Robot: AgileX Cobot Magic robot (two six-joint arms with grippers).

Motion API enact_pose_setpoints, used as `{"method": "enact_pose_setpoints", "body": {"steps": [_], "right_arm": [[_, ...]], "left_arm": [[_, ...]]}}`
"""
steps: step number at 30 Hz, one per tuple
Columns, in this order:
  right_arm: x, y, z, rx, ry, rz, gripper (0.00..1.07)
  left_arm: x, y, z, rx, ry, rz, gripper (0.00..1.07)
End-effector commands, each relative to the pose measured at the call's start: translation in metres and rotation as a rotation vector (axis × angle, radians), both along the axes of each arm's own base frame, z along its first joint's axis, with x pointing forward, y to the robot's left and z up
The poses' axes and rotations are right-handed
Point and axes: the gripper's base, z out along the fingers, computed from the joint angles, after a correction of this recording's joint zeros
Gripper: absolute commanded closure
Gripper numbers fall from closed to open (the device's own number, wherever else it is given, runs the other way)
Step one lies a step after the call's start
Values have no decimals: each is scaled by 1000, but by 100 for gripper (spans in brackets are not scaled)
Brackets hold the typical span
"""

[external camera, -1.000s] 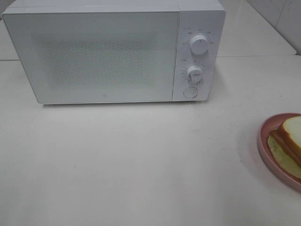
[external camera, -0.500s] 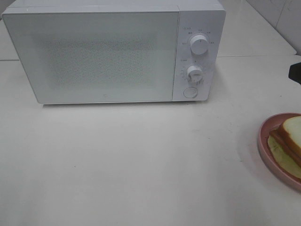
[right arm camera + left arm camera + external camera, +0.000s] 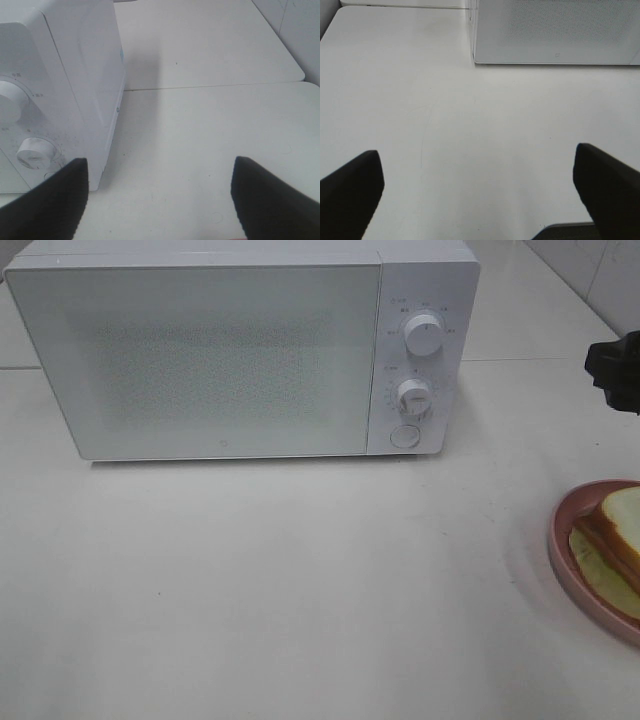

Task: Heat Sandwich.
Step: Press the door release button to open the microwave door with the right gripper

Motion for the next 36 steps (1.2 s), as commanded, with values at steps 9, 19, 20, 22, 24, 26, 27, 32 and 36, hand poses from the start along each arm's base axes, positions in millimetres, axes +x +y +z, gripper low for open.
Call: {"method": "enact_pose_setpoints", "body": {"steps": [9, 19, 20, 22, 24, 26, 27, 32, 36], "right_arm": [[-8, 23, -28, -9, -121, 25, 31], [-6, 61, -53, -65, -86, 99, 31], [-6, 63, -54, -71, -90, 97, 31], [-7, 66, -56, -75, -91, 96, 31], [-8, 75, -61, -82, -105, 83, 31], [-9, 77, -62, -83, -104, 76, 31], [-9, 79, -64, -85, -107, 71, 31], [-14, 92, -75, -99, -102, 71, 31], [-19, 101, -81, -108, -92, 73, 31]], "left_arm": [[-2, 0, 0, -1, -26, -4, 9], [-2, 0, 0, -1, -26, -4, 9], [-2, 0, 0, -1, -26, -4, 9], [-2, 0, 0, -1, -26, -4, 9], [-2, 0, 0, -1, -26, -4, 9], [-2, 0, 0, -1, -26, -4, 9], [-2, 0, 0, -1, -26, -4, 9], [-2, 0, 0, -1, -26, -4, 9], [-2, 0, 0, -1, -26, -4, 9]]}}
